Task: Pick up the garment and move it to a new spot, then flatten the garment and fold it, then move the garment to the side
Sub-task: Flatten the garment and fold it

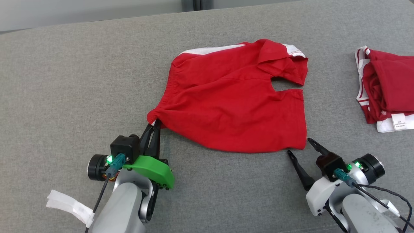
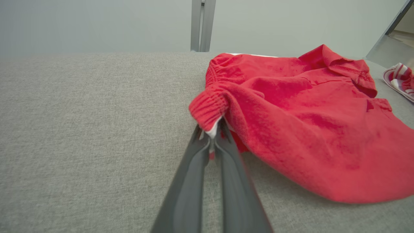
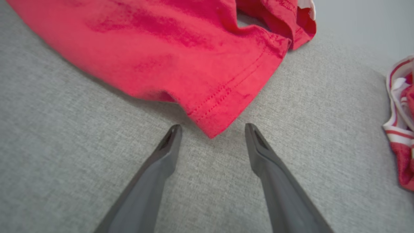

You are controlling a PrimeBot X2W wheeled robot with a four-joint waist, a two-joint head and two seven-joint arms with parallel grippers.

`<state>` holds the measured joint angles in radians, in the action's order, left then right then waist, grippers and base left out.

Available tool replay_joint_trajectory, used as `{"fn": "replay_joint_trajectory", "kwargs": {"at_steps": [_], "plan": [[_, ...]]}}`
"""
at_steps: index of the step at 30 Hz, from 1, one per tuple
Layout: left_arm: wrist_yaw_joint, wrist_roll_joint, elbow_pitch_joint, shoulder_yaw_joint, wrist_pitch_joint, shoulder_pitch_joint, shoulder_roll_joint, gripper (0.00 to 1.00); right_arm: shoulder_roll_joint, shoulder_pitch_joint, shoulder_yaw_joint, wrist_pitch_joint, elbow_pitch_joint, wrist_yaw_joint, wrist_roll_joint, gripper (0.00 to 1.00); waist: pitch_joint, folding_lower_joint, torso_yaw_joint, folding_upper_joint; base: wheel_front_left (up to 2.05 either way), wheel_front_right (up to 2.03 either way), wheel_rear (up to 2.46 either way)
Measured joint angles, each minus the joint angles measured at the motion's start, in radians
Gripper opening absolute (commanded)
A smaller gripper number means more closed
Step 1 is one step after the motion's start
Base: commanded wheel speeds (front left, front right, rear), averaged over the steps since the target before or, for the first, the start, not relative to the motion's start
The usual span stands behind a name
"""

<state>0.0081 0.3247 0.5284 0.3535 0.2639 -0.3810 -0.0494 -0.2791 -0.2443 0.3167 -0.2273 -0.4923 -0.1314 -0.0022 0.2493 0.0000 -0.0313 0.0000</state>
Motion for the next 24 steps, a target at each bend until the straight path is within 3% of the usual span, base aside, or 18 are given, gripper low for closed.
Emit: {"fn": "replay_joint_trajectory", "kwargs": {"at_steps": [13,14,15,16,24], "plan": [[0.006,0.008,0.0,0.024,0.0,-0.014,0.0,0.0,-0.019,-0.152,0.114,-0.021,-0.157,0.0,0.008,1.0,0.016,0.0,0.031,0.0,0.0,0.0,0.0],[0.007,0.008,0.0,0.025,0.0,-0.014,0.0,0.0,-0.019,-0.161,0.128,-0.022,-0.171,0.0,0.016,0.69,0.016,0.0,0.032,0.0,0.0,0.0,0.0],[0.007,0.009,0.0,0.026,0.0,-0.015,0.0,0.0,-0.02,-0.17,0.142,-0.022,-0.184,0.0,0.02,0.29,0.016,0.0,0.033,0.0,0.0,0.0,0.0],[0.007,0.009,0.0,0.026,0.0,-0.015,0.0,0.0,-0.021,-0.176,0.15,-0.022,-0.192,0.001,0.025,0.0,0.015,0.0,0.033,0.0,0.0,0.0,0.0],[0.003,-0.007,-0.002,0.002,0.0,-0.012,0.0,0.0,-0.019,-0.195,0.196,-0.024,-0.236,0.0,0.128,0.0,-0.014,0.0,0.026,0.0,0.0,0.0,0.0]]}}
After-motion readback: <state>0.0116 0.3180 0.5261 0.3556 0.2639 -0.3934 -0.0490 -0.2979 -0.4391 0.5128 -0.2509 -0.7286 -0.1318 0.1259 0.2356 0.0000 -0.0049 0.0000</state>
